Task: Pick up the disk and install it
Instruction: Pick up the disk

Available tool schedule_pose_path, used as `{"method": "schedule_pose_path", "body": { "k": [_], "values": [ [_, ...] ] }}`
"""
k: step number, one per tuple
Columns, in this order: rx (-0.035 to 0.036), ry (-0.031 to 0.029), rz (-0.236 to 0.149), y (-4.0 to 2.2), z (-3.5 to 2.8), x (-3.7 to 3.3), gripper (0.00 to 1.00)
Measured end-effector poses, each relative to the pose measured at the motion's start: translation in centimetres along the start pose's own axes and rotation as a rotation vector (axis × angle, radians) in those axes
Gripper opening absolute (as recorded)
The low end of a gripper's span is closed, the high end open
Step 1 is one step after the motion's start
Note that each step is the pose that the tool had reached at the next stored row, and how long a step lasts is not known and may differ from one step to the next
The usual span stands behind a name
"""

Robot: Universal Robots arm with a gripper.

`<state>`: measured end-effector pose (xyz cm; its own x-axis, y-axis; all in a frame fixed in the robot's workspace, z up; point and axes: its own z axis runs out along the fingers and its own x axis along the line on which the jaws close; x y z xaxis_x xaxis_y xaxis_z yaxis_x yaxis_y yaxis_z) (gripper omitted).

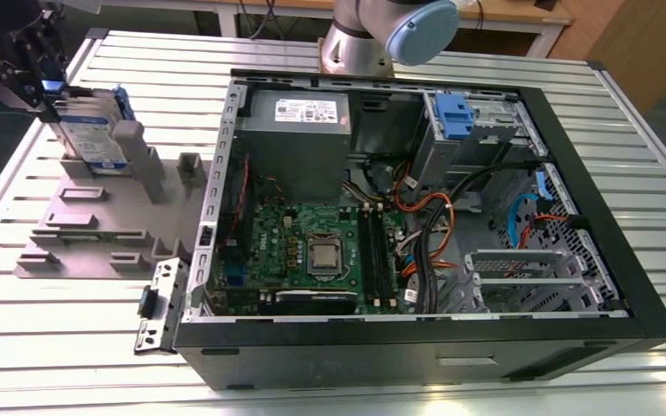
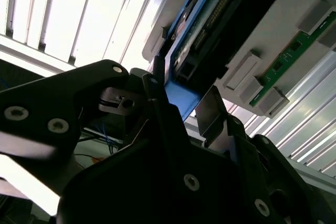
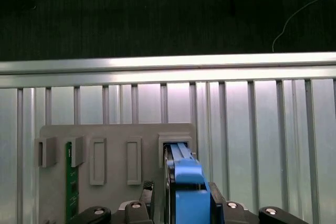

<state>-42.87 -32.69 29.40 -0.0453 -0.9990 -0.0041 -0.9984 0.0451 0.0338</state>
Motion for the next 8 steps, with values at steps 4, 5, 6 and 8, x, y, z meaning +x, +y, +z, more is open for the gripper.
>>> {"method": "schedule_pose_path", "body": {
  "k": [4,5,6,8],
  "values": [
    [0.0028,-0.0001,-0.001,0.05,0.10,0.00,0.50],
    [0.0040,-0.0002,-0.001,0.09,0.12,0.00,0.50],
    [0.0052,-0.0002,-0.002,0.13,0.13,0.00,0.50],
    [0.0061,-0.0002,-0.003,0.14,0.13,0.01,0.50]
  ]
}}
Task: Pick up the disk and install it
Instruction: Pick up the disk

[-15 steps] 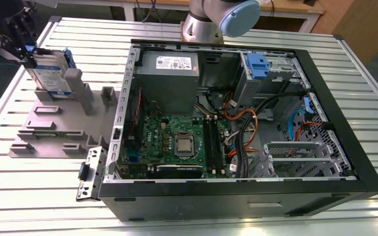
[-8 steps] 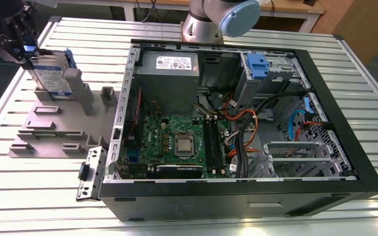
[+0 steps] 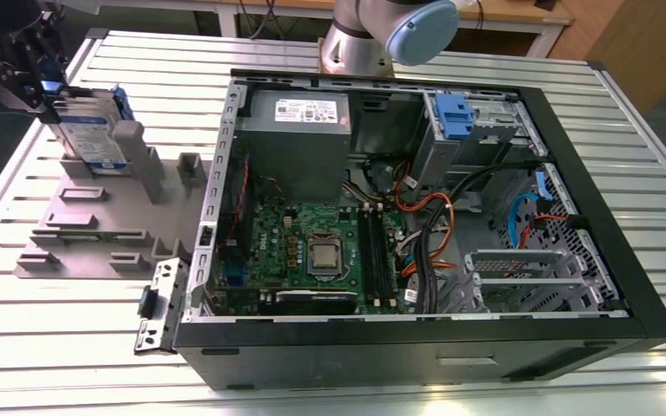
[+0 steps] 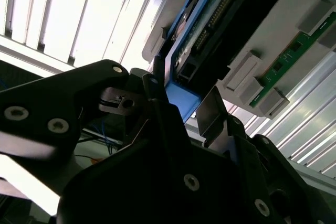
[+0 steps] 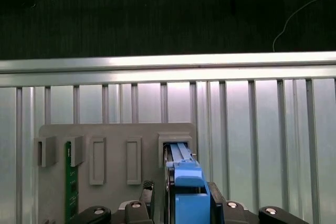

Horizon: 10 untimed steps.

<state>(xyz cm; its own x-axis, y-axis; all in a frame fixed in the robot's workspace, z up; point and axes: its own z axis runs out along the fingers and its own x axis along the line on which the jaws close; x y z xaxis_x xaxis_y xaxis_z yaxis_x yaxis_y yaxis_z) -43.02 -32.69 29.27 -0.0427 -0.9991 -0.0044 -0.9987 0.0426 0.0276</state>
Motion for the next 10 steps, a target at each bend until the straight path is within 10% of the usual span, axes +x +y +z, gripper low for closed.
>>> {"method": "schedule_pose_path", "body": {
  "k": [10],
  "values": [
    [0.0013,0.0000,0.000,0.16,0.05,0.01,0.50]
  ]
}}
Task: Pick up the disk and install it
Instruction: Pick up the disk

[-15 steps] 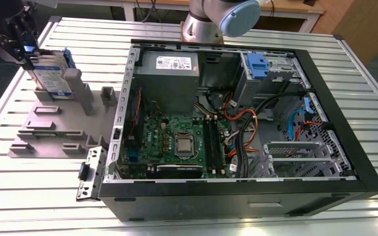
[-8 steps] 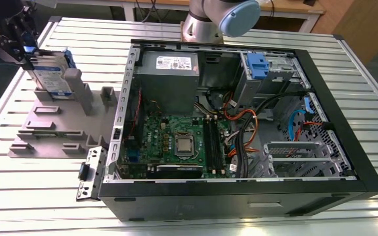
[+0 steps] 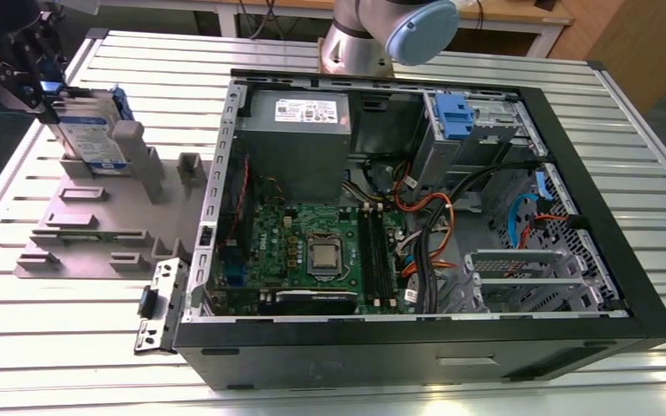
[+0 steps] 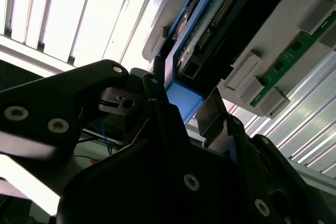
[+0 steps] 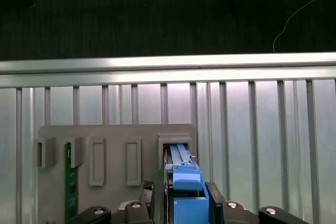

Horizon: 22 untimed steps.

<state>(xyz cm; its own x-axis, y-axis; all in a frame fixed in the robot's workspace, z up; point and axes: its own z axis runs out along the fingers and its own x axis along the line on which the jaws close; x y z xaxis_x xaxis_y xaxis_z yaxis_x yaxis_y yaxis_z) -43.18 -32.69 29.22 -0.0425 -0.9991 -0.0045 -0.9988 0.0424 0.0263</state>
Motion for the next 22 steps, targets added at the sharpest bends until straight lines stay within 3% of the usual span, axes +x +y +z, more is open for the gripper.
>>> {"method": "schedule_pose_path", "body": {
  "k": [4,5,11,12,22],
  "values": [
    [0.0001,0.0000,0.000,0.01,0.00,0.00,0.49],
    [0.0001,0.0000,0.000,0.01,0.00,0.00,0.42],
    [0.0000,0.0000,0.000,0.02,0.01,0.00,0.41],
    [0.0000,0.0000,0.000,0.02,0.01,0.00,0.36],
    [0.0000,0.0000,0.000,0.05,0.01,0.00,0.36]
  ]
}}
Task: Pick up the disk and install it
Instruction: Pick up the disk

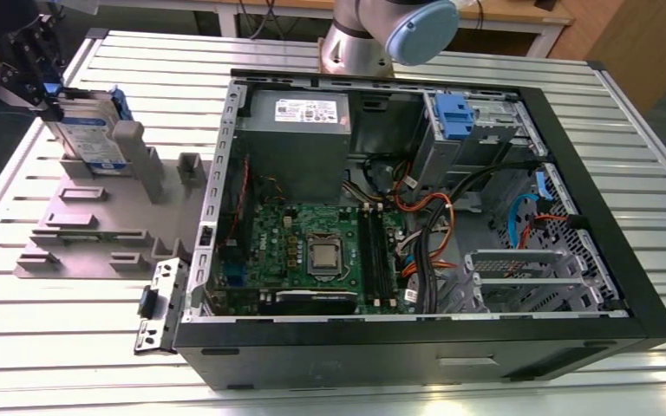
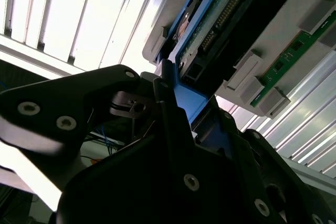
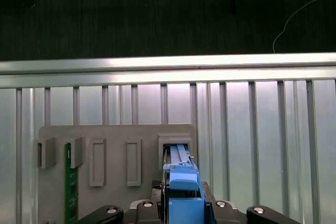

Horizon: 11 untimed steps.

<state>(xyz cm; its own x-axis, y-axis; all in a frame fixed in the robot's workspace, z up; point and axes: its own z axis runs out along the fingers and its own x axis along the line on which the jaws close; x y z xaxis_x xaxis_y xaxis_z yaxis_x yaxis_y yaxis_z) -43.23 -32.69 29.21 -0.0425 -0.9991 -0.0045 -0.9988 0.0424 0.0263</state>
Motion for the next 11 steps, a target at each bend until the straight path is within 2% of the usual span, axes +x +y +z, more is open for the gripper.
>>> {"method": "schedule_pose_path", "body": {
  "k": [6,11],
  "values": [
    [0.0000,0.0000,0.000,0.02,-0.03,0.00,0.36],
    [0.0001,0.0000,0.000,0.03,-0.53,0.00,0.36]
  ]
}}
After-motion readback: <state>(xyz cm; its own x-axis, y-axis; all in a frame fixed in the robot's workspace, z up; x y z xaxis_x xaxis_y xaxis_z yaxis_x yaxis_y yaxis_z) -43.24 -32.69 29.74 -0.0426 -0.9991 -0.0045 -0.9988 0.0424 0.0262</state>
